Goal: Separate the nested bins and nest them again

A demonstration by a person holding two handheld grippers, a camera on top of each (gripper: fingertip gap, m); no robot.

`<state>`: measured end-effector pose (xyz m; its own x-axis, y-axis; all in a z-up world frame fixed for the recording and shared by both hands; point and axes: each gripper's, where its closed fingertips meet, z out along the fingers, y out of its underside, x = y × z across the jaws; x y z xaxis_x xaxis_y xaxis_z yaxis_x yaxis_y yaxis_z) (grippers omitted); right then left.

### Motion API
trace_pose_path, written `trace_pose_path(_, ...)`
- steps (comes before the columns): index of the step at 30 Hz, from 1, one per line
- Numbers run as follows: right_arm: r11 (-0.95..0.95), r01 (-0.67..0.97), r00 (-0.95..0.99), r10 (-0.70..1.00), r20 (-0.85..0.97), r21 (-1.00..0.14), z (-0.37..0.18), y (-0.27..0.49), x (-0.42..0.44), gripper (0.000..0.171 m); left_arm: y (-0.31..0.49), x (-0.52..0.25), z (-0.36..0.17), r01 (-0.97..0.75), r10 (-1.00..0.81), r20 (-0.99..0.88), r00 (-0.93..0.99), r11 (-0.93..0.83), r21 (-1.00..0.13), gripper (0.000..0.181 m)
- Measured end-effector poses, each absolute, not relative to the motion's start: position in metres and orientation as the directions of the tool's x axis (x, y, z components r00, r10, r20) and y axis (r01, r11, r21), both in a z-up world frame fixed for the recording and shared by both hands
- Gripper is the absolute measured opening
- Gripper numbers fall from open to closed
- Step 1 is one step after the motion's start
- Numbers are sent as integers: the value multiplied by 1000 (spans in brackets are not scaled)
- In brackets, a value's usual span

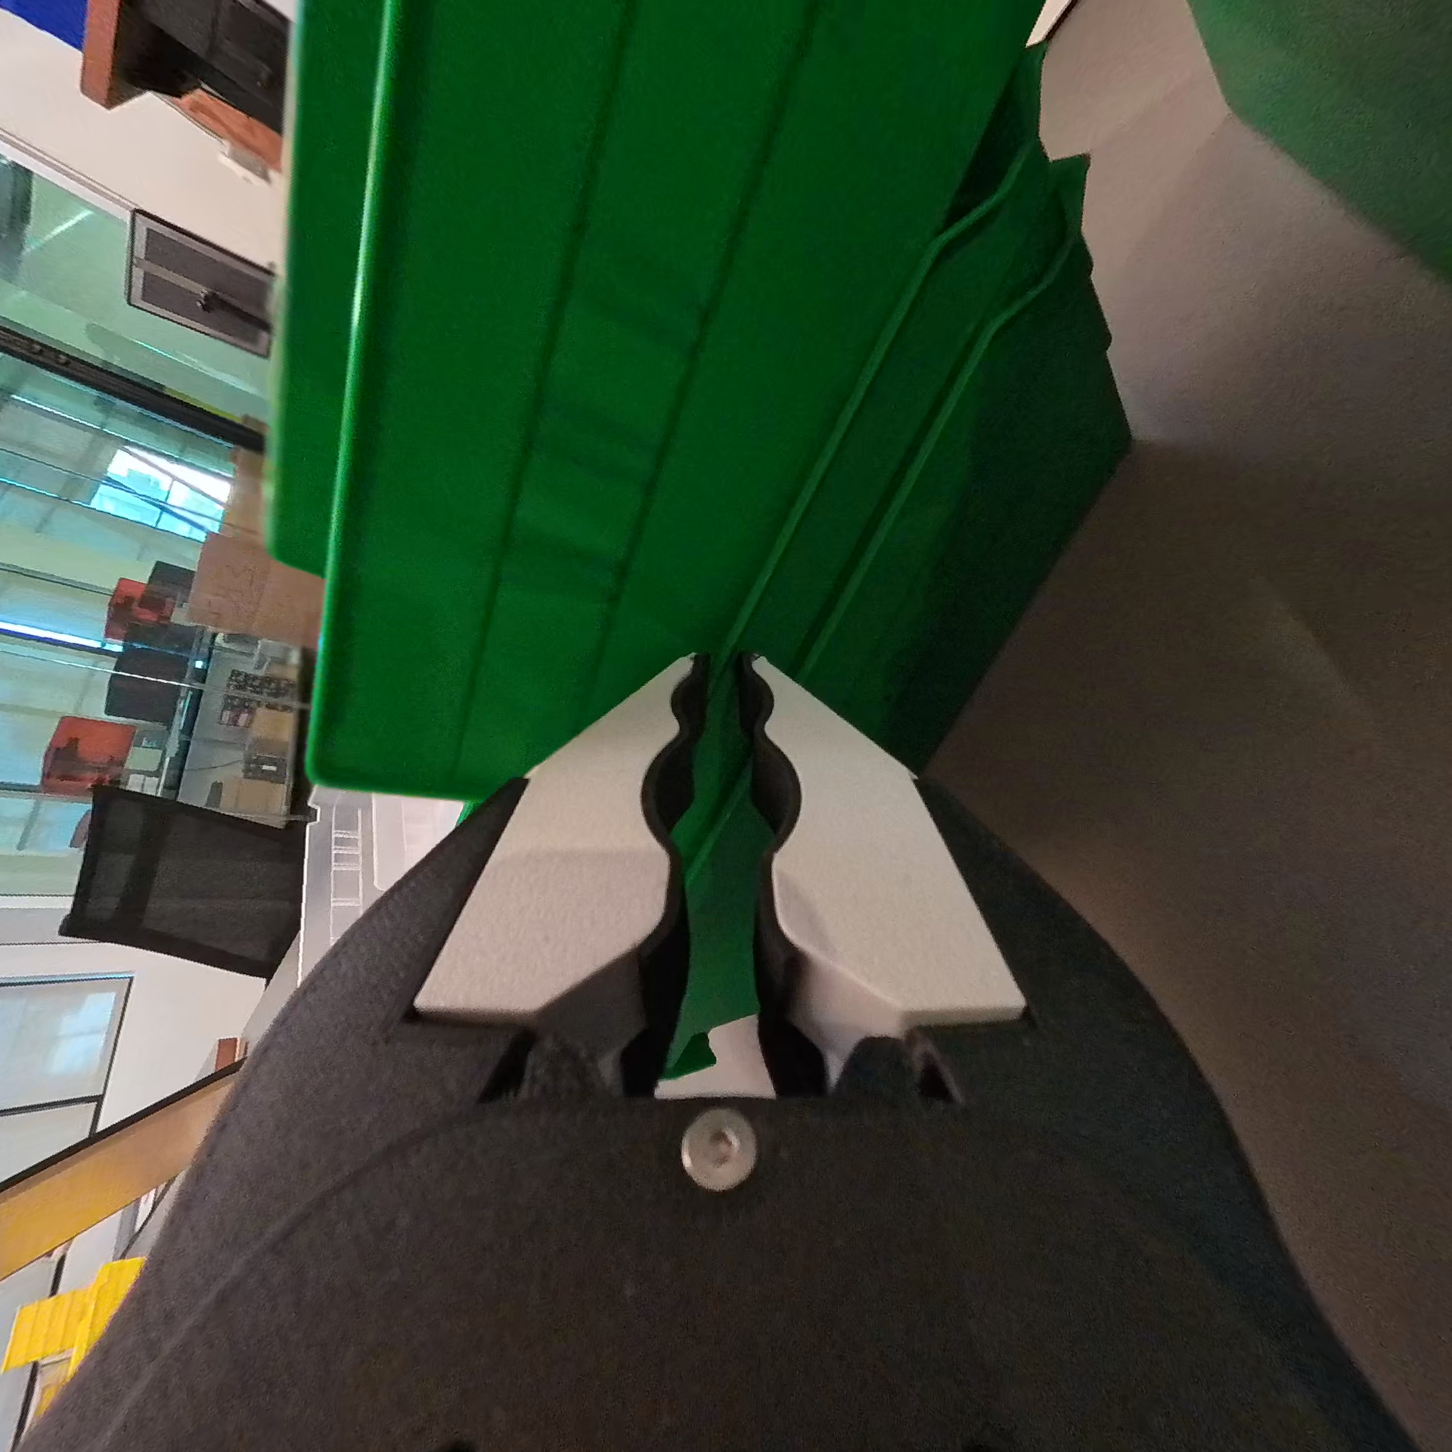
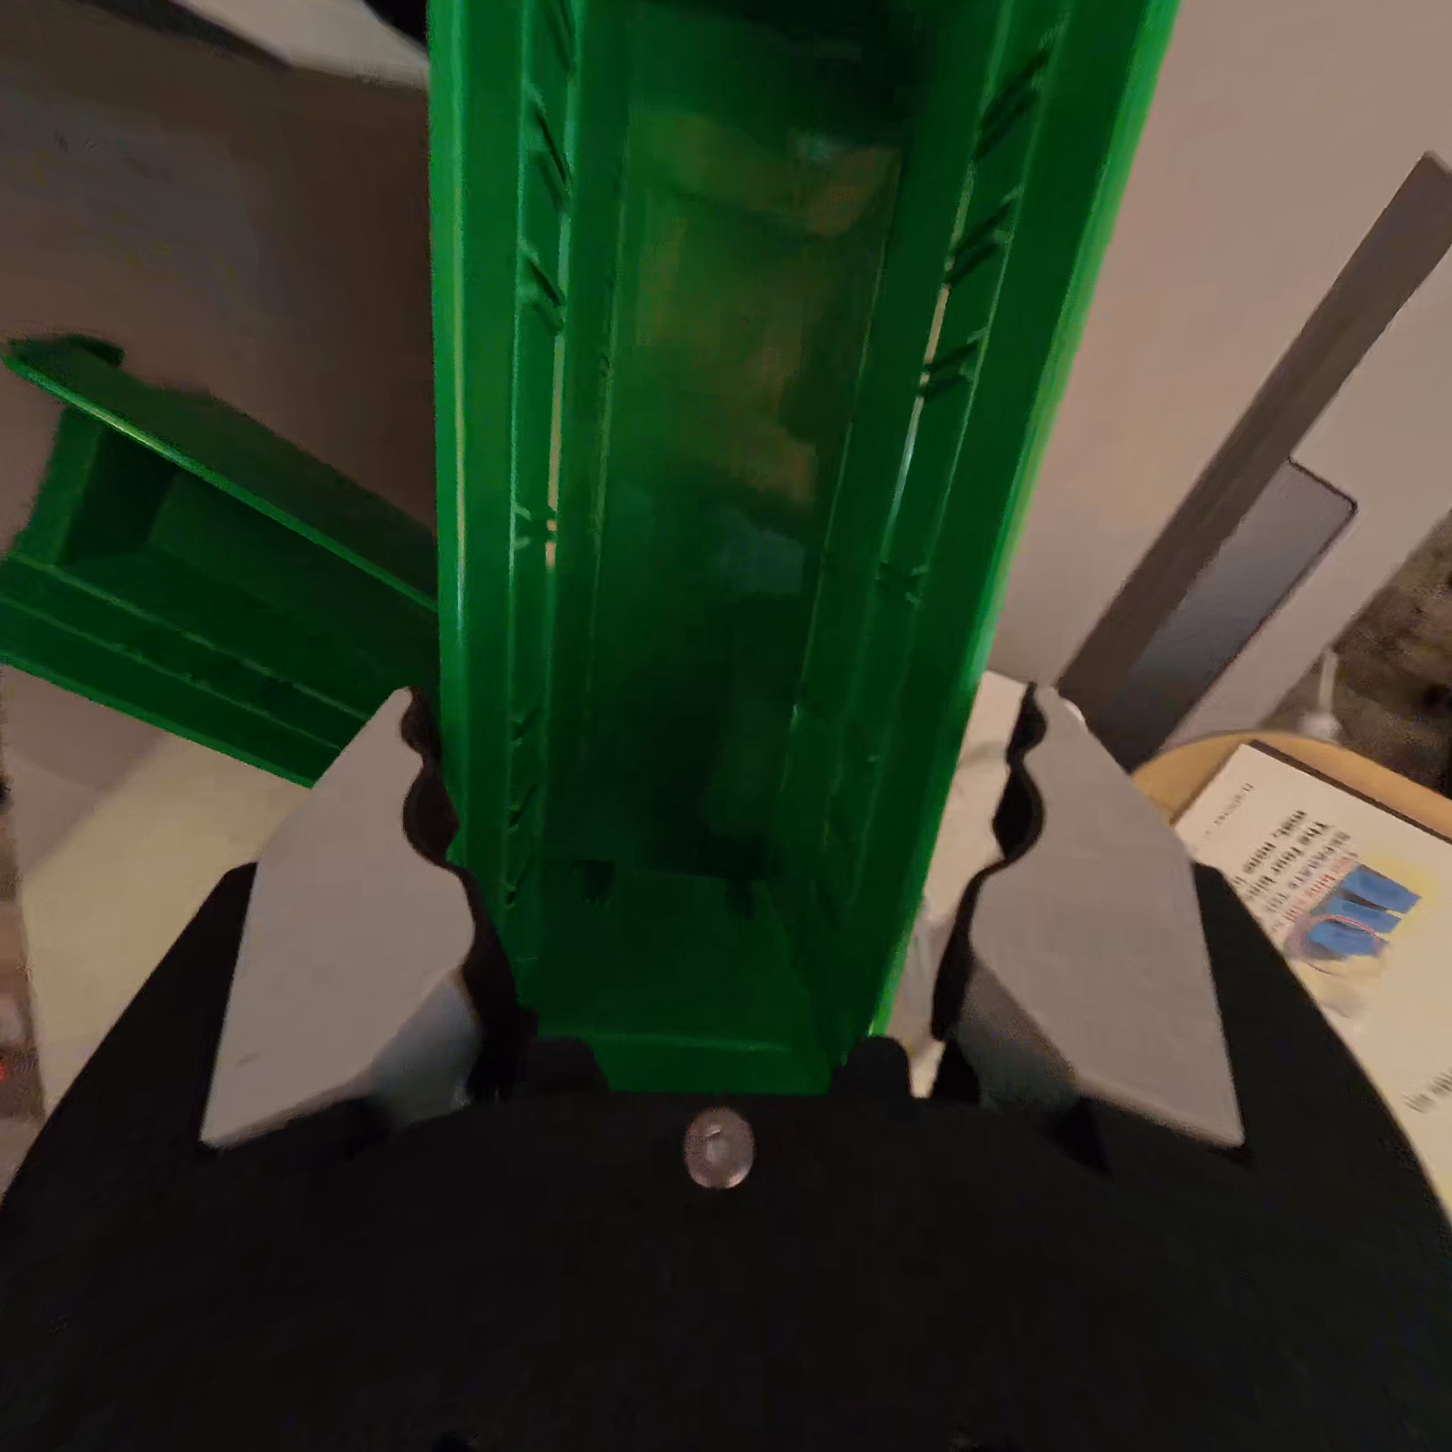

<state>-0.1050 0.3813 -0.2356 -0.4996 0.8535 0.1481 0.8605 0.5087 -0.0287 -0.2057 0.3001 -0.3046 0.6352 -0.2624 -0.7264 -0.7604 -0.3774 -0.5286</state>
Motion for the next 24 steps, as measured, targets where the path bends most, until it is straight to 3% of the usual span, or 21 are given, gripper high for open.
trace_pose_path(2, 514, 854, -521, 840, 154, 86, -250, 384, -104, 154, 300, -206, -305, -759, -263, -724, 637, -378, -531, 6)
trace_pose_path(5, 513, 848, -529, 823, 204, 131, -256, 387, -119, 144, 299, -205, -304, -761, -267, -724, 636, -374, -531, 5)
trace_pose_path(7, 473, 877, -480, 857, 186, 86, -252, 387, -129, 124, 299, -205, -305, -761, -268, -724, 636, -372, -531, 5)
trace_pose_path(14, 480, 877, -475, 865, 161, 10, -246, 394, -132, 104, 300, -204, -304, -762, -273, -720, 638, -359, -539, 5)
trace_pose_path(24, 502, 836, -460, 861, 215, -221, -213, 401, -68, 100, 301, -204, -304, -754, -270, -712, 648, -357, -551, 5)
